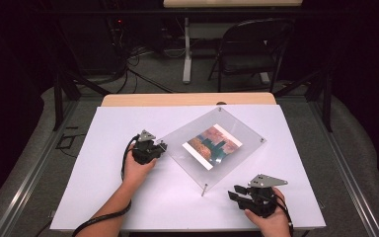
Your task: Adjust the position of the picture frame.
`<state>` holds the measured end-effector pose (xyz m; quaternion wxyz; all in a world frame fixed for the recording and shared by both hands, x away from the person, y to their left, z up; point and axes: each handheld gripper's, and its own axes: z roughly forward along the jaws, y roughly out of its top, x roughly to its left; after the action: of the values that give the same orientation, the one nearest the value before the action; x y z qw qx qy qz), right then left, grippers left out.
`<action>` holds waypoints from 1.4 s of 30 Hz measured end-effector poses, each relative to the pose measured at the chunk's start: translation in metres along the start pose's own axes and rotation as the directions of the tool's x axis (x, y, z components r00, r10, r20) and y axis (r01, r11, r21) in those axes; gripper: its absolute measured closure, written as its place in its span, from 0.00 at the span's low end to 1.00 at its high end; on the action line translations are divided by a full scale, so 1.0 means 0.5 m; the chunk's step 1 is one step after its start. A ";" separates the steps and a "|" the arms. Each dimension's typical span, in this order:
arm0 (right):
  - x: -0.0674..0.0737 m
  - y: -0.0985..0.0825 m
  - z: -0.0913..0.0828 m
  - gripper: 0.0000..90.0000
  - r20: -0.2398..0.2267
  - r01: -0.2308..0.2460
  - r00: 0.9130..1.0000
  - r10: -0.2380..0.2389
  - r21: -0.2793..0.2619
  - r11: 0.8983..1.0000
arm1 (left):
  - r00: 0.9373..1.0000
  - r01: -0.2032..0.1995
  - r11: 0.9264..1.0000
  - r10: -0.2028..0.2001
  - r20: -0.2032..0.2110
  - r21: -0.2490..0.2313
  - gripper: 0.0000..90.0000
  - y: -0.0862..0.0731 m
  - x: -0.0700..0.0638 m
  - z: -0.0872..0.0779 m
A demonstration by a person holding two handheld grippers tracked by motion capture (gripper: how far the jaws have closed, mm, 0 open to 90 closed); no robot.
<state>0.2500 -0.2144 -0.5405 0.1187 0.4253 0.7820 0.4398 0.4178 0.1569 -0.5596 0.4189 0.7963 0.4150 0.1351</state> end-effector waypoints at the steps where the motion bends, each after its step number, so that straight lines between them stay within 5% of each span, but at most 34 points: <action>1: 0.001 0.000 0.000 0.72 -0.004 -0.004 1.000 0.004 0.006 1.000 | 1.000 -0.001 1.000 0.001 0.000 0.000 0.92 0.000 0.000 0.000; 10: 0.004 0.001 0.003 0.74 -0.010 -0.005 1.000 0.005 -0.004 1.000 | 1.000 0.002 1.000 -0.002 -0.002 -0.004 0.93 0.001 -0.001 -0.002; 16: 0.014 0.001 0.013 0.77 -0.028 0.007 1.000 -0.007 0.012 1.000 | 0.999 0.045 0.999 -0.045 0.016 -0.006 0.92 0.003 0.000 -0.005; 42: 0.044 0.002 0.045 0.83 -0.132 0.005 0.991 -0.001 0.024 1.000 | 0.997 0.061 0.998 -0.060 0.052 0.000 0.91 0.016 -0.029 -0.048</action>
<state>0.2497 -0.1839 -0.5485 0.0621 0.3955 0.7941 0.4573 0.3996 0.1564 -0.5370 0.4340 0.7863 0.4278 0.1021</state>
